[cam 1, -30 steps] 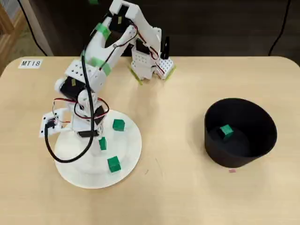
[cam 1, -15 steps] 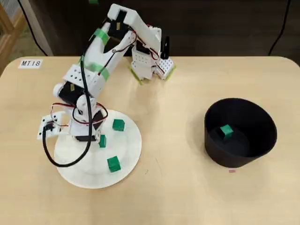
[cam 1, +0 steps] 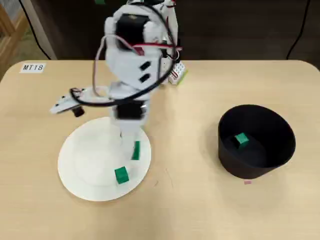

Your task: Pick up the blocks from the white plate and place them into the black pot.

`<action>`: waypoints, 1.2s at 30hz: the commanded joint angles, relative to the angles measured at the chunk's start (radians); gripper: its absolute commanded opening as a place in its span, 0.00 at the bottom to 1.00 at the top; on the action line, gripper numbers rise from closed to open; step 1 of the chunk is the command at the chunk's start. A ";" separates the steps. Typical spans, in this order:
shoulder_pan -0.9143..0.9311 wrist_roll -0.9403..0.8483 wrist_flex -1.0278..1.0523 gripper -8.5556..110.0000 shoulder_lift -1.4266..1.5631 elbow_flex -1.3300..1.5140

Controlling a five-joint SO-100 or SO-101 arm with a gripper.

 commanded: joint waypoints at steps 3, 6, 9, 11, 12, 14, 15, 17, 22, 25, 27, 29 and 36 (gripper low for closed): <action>-0.261 0.057 -0.008 0.05 0.067 -0.023; -0.371 0.072 -0.043 0.05 0.092 0.035; -0.442 0.100 -0.170 0.05 0.190 0.225; -0.468 0.121 -0.272 0.05 0.272 0.387; -0.480 0.124 -0.307 0.05 0.296 0.446; -0.503 0.118 -0.334 0.05 0.302 0.508; -0.517 0.112 -0.350 0.05 0.293 0.526; -0.541 0.107 -0.391 0.05 0.272 0.563; -0.575 0.100 -0.445 0.05 0.207 0.575; -0.577 0.101 -0.456 0.05 0.189 0.575; -0.577 0.104 -0.462 0.05 0.176 0.575; -0.574 0.106 -0.460 0.08 0.163 0.575; -0.554 0.043 -0.383 0.30 0.172 0.565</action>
